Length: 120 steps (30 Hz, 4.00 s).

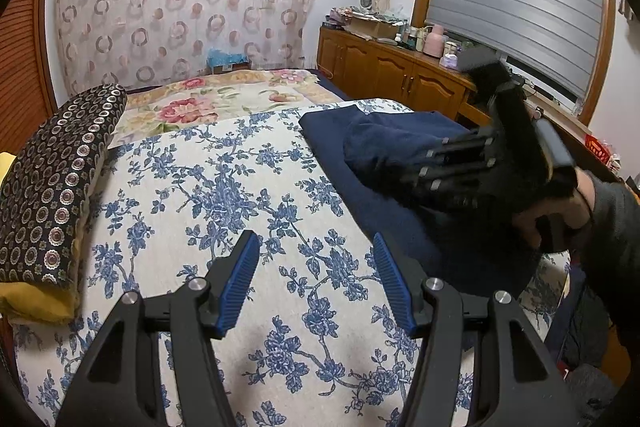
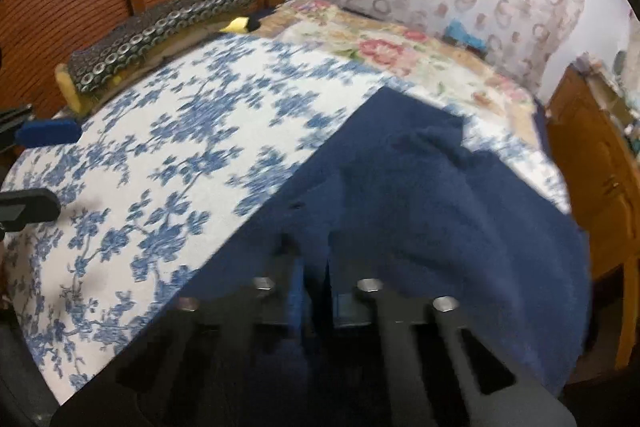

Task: Fold small clothes

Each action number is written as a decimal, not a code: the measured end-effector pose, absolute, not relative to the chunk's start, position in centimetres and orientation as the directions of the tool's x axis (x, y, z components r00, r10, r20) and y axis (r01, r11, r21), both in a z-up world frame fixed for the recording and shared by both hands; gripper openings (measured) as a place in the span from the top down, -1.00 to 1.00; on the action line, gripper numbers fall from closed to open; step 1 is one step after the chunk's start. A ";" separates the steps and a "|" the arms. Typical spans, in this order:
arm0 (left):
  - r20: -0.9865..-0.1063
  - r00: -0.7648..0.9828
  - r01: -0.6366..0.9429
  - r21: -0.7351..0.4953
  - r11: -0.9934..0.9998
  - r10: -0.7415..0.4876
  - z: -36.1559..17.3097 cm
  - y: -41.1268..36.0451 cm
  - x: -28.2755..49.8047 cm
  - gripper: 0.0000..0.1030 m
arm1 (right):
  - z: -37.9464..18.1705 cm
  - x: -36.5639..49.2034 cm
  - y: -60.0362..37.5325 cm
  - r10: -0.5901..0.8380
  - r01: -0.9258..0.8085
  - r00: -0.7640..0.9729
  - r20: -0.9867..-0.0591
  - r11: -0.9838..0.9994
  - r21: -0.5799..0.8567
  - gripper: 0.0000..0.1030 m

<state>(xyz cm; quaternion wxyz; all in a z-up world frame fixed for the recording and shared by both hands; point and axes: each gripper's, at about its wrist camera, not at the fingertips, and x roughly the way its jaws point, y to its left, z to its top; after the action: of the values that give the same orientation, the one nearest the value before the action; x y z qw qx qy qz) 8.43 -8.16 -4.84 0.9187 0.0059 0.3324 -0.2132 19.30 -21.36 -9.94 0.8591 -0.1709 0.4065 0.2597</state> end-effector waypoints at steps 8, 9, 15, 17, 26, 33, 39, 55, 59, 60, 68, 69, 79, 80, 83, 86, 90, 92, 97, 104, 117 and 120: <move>-0.617 0.680 0.403 -0.140 0.905 -0.398 -5.2 -8.4 8.6 -0.14 | -4.6 22.5 -26.7 0.184 -0.441 0.675 -0.715 0.877 -0.191 0.91; -0.617 0.678 0.404 -0.140 0.904 -0.399 -5.3 -8.5 8.6 -0.14 | -4.0 23.2 -27.5 0.162 -0.417 0.687 -0.708 0.886 -0.202 0.91; -0.626 0.666 0.416 -0.139 0.898 -0.406 -5.6 -9.0 8.7 -0.14 | -2.1 26.6 -32.9 -0.035 -0.205 0.757 -0.653 0.935 -0.288 0.91; -0.630 0.662 0.421 -0.138 0.897 -0.407 -5.7 -9.2 8.7 -0.14 | -2.1 27.2 -34.3 -0.094 -0.137 0.761 -0.642 0.944 -0.300 0.76; -0.636 0.647 0.441 -0.136 0.887 -0.419 -5.9 -10.2 8.5 -0.14 | -1.8 22.8 -35.6 -0.012 -0.176 0.765 -0.643 0.958 -0.228 0.14; -0.646 0.632 0.468 -0.121 0.875 -0.427 -6.1 -11.6 8.2 -0.14 | -4.1 17.1 -33.3 0.103 -0.298 0.732 -0.674 0.937 -0.181 0.14; -0.655 0.618 0.490 -0.110 0.865 -0.434 -6.3 -12.7 7.9 -0.13 | -6.7 13.9 -31.6 0.149 -0.356 0.689 -0.709 0.922 -0.151 0.14; -0.686 0.571 0.537 -0.104 0.837 -0.451 -7.5 -14.9 7.4 -0.13 | -9.8 9.5 -30.3 0.113 -0.376 0.659 -0.743 0.905 -0.196 0.13; -0.692 0.561 0.546 -0.103 0.831 -0.454 -7.7 -15.4 7.2 -0.13 | -10.0 8.9 -31.1 0.122 -0.388 0.646 -0.753 0.903 -0.186 0.52; -0.694 0.559 0.548 -0.102 0.831 -0.453 -7.7 -15.5 7.1 -0.13 | -9.9 8.6 -31.4 0.122 -0.390 0.644 -0.756 0.902 -0.186 0.78; -0.695 0.555 0.550 -0.106 0.828 -0.458 -7.8 -15.9 7.1 -0.13 | -8.5 5.3 -35.9 0.099 -0.309 0.668 -0.738 0.938 -0.155 1.00; -0.695 0.555 0.550 -0.105 0.828 -0.457 -7.8 -15.9 7.1 -0.14 | -8.4 4.8 -36.6 0.090 -0.295 0.670 -0.737 0.943 -0.154 1.00; -0.701 0.550 0.554 -0.100 0.826 -0.454 -8.0 -16.3 7.1 -0.13 | -7.2 5.3 -35.2 0.122 -0.300 0.705 -0.699 0.944 -0.138 0.43; -0.701 0.549 0.554 -0.102 0.826 -0.455 -8.1 -16.3 7.1 -0.13 | -7.4 5.6 -34.4 0.132 -0.312 0.703 -0.698 0.940 -0.137 0.27; -0.701 0.550 0.554 -0.101 0.826 -0.454 -8.1 -16.3 7.1 -0.13 | -8.3 6.5 -32.7 0.169 -0.345 0.685 -0.709 0.932 -0.111 0.01; -0.702 0.548 0.556 -0.100 0.825 -0.454 -8.1 -16.4 7.0 -0.13 | -9.8 7.3 -31.5 0.181 -0.373 0.659 -0.730 0.922 -0.108 0.02; -0.701 0.547 0.559 -0.102 0.823 -0.458 -8.0 -16.4 6.8 -0.13 | -10.8 7.4 -31.7 0.171 -0.369 0.646 -0.744 0.923 -0.108 0.80; -0.702 0.546 0.558 -0.104 0.824 -0.458 -8.0 -16.4 6.7 -0.13 | -10.4 6.7 -32.7 0.172 -0.352 0.661 -0.730 0.931 -0.100 0.93; -0.702 0.544 0.560 -0.105 0.822 -0.460 -8.0 -16.4 6.8 -0.14 | -8.6 3.7 -36.2 0.133 -0.256 0.710 -0.692 0.964 -0.077 0.95; -0.708 0.529 0.573 -0.108 0.813 -0.467 -8.0 -16.6 6.4 -0.14 | -8.3 1.4 -40.2 0.020 -0.118 0.708 -0.706 0.989 -0.090 0.94; -0.756 0.464 0.592 -0.122 0.796 -0.462 -9.0 -15.7 4.7 -0.13 | -7.3 2.6 -37.3 0.105 -0.204 0.742 -0.662 0.976 -0.073 -0.02; -0.758 0.464 0.591 -0.120 0.797 -0.458 -9.1 -15.7 4.5 -0.13 | -7.9 3.1 -36.0 0.170 -0.266 0.723 -0.669 0.963 -0.043 -0.02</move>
<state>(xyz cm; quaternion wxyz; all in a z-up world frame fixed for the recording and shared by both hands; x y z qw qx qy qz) 4.52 -15.70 -9.06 0.8520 0.0801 0.4158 -0.3080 3.05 -36.04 -7.87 0.9258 -0.0678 0.3528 0.1178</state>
